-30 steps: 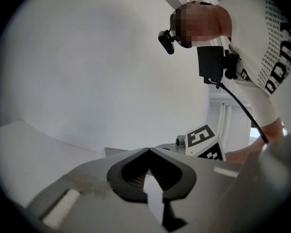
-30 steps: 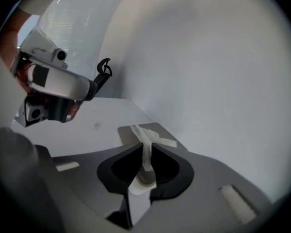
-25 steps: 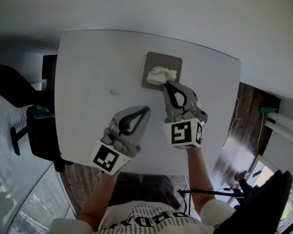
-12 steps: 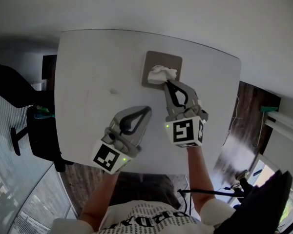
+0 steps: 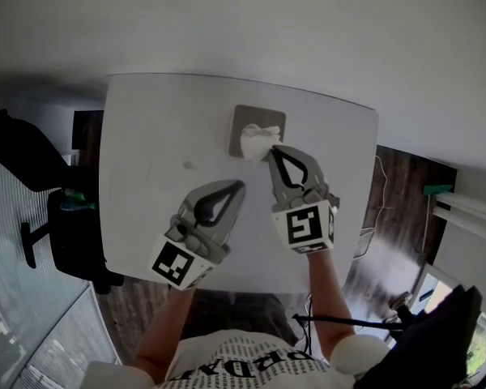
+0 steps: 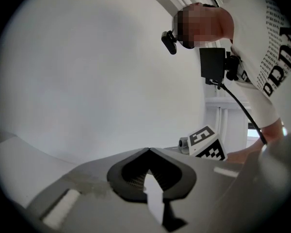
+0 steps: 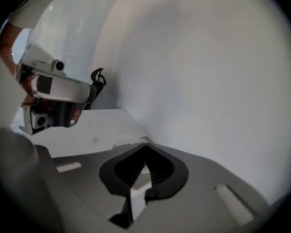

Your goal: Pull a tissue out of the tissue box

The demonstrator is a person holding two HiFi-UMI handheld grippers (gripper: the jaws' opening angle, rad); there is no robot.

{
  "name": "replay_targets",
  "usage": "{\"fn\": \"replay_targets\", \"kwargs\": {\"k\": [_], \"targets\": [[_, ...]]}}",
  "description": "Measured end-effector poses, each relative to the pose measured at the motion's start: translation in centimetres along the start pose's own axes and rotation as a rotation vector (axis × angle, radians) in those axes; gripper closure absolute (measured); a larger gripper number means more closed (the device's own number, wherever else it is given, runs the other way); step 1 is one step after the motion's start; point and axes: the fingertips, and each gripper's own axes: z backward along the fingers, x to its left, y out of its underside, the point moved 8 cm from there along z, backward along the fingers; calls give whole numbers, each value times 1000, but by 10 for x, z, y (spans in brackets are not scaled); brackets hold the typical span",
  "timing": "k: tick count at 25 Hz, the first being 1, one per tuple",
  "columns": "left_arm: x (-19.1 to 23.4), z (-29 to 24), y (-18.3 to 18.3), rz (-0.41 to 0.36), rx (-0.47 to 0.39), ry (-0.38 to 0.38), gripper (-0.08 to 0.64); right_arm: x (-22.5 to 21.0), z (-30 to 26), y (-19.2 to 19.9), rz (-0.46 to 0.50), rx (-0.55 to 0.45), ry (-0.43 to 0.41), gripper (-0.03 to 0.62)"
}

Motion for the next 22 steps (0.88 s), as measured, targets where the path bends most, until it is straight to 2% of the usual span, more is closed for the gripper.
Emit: {"fn": "replay_targets", "kwargs": {"k": [7, 11, 22], "targets": [[-20, 5, -51, -57, -31, 20, 568, -4, 42, -42, -24, -28, 7, 583], [-41, 17, -71, -87, -8, 60, 568, -2, 77, -68, -42, -46, -5, 583], [-101, 40, -130, -199, -9, 79, 568, 5, 165, -121, -170, -172, -24, 583]]}}
